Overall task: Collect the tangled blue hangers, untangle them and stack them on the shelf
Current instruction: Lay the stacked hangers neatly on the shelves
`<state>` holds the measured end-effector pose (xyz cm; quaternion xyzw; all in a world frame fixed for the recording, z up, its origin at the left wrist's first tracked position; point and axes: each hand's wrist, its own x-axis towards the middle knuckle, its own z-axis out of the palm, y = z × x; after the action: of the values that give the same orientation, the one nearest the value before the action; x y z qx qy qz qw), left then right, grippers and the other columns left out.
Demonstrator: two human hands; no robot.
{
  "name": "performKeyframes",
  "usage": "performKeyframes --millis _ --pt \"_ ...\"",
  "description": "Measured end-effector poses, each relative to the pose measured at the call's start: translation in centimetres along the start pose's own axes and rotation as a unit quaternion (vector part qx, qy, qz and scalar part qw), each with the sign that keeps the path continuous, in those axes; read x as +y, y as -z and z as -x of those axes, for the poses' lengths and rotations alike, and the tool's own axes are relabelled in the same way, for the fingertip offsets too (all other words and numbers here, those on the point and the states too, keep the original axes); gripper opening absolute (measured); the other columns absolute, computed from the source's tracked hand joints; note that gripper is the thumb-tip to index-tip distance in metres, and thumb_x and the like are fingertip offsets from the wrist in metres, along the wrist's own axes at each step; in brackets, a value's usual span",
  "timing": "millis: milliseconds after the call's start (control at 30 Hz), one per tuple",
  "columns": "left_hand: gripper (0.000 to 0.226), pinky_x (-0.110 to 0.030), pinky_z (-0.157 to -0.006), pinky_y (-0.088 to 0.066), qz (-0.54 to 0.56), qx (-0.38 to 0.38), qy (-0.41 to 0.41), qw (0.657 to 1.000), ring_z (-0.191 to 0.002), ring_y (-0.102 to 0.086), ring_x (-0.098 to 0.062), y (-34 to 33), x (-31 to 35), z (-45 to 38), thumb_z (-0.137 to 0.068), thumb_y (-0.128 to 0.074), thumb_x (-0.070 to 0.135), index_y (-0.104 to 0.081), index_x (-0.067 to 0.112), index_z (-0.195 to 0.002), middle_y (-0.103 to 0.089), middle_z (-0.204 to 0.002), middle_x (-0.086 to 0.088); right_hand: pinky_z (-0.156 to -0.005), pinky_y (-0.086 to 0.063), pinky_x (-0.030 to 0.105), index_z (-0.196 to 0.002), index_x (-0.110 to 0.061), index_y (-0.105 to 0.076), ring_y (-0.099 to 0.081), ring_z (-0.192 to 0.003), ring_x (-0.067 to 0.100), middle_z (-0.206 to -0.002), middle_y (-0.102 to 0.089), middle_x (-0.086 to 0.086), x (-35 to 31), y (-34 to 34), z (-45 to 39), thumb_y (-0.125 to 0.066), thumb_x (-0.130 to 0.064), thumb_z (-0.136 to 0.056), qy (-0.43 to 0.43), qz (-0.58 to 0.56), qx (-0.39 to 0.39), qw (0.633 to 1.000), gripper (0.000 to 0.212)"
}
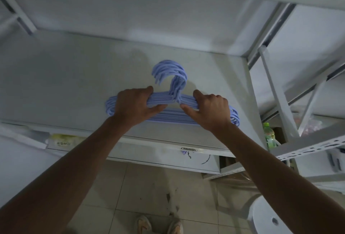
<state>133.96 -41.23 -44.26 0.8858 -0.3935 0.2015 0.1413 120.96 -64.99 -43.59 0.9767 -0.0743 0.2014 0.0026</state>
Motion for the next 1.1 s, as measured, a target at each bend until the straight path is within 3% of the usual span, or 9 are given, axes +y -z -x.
performKeyframes --millis 267,400,533,667,733,833,900,1000,1100 --pt "0.045 -0.03 -0.049 -0.05 0.021 -0.025 0.005 0.999 -0.051 -0.068 -0.03 0.2 0.5 0.4 -0.076 -0.059 0.067 -0.057 0.022 -0.071 -0.065 -0.056 -0.003 -0.056 -0.044 0.032 -0.089 -0.021 -0.05 -0.064 -0.062 0.029 -0.072 -0.063 0.0 -1.3 1.4 0.8 -0.027 -0.084 -0.087 0.006 -0.045 -0.05 0.998 0.067" --pt "0.061 -0.035 -0.051 -0.056 0.007 -0.056 0.006 0.998 -0.051 -0.07 -0.031 1.8 1.4 1.8 -0.074 -0.046 0.07 -0.073 0.016 -0.071 -0.069 -0.057 -0.011 -0.054 -0.044 0.033 -0.09 -0.021 -0.054 -0.068 -0.062 0.032 -0.068 -0.068 0.004 -1.2 2.0 1.7 -0.026 -0.086 -0.082 0.042 -0.003 -0.107 0.993 0.072" --pt "0.077 -0.033 -0.066 -0.052 -0.065 -0.172 0.113 0.977 -0.077 -0.074 -0.026 6.0 2.5 3.2 -0.074 -0.027 0.094 -0.065 0.027 -0.078 -0.074 -0.075 -0.002 -0.066 -0.049 0.036 -0.088 -0.023 -0.064 -0.071 -0.078 0.034 -0.078 -0.071 0.01 -1.0 3.3 -0.8 -0.015 -0.09 -0.079 0.075 -0.042 -0.146 0.986 0.083" --pt "0.095 -0.038 -0.065 -0.051 0.078 -0.259 0.282 0.92 -0.062 -0.066 -0.022 12.5 4.9 7.2 -0.067 -0.013 0.104 -0.054 0.019 -0.064 -0.061 -0.061 0.0 -0.06 -0.042 0.035 -0.055 -0.019 -0.042 -0.057 -0.054 0.024 -0.053 -0.05 -0.003 -3.4 5.9 -2.0 -0.015 -0.103 -0.073 0.096 -0.16 -0.265 0.946 0.091" --pt "0.096 -0.034 -0.061 -0.047 0.083 -0.248 0.313 0.913 -0.053 -0.061 -0.02 15.6 5.9 9.5 -0.07 -0.006 0.101 -0.045 0.015 -0.056 -0.051 -0.052 0.0 -0.057 -0.041 0.033 -0.053 -0.019 -0.033 -0.047 -0.043 0.02 -0.041 -0.04 -0.005 -5.4 7.2 -1.9 -0.017 -0.105 -0.071 0.121 -0.199 -0.297 0.926 0.089" --pt "0.105 -0.031 -0.061 -0.046 0.096 -0.224 0.379 0.893 -0.061 -0.064 -0.017 18.7 6.3 13.4 -0.076 -0.014 0.098 -0.069 0.01 -0.07 -0.062 -0.059 -0.004 -0.058 -0.039 0.033 -0.055 -0.02 -0.028 -0.041 -0.042 0.019 -0.038 -0.032 -0.006 -9.1 8.9 -1.1 -0.017 -0.105 -0.07 0.179 -0.221 -0.326 0.902 0.087" --pt "0.098 -0.035 -0.072 -0.05 0.117 -0.198 0.433 0.872 -0.071 -0.066 -0.013 20.8 6.2 16.4 -0.073 -0.019 0.101 -0.076 0.021 -0.084 -0.068 -0.067 0.0 -0.061 -0.042 0.035 -0.056 -0.019 -0.035 -0.048 -0.047 0.02 -0.047 -0.042 -0.005 -12.1 10.1 -0.5 -0.017 -0.106 -0.069 0.209 -0.224 -0.337 0.89 0.089" --pt "0.076 -0.035 -0.068 -0.042 0.117 -0.176 0.484 0.849 -0.065 -0.057 -0.009 23.7 5.9 20.3 -0.069 -0.023 0.103 -0.07 0.044 -0.081 -0.058 -0.059 0.008 -0.056 -0.034 0.032 -0.05 -0.026 -0.04 -0.044 -0.049 0.015 -0.05 -0.043 -0.008 -16.7 11.5 0.4 -0.022 -0.105 -0.069 0.24 -0.245 -0.362 0.867 0.084" --pt "0.088 -0.036 -0.064 -0.038 0.1 -0.172 0.528 0.825 -0.049 -0.043 -0.014 25.6 4.1 24.1 -0.068 -0.022 0.104 -0.055 0.023 -0.059 -0.044 -0.043 0.005 -0.055 -0.031 0.031 -0.039 -0.029 -0.044 -0.037 -0.036 0.003 -0.038 -0.04 -0.012 -21.4 12.0 0.9 -0.026 -0.102 -0.074 0.274 -0.273 -0.395 0.833 0.083"
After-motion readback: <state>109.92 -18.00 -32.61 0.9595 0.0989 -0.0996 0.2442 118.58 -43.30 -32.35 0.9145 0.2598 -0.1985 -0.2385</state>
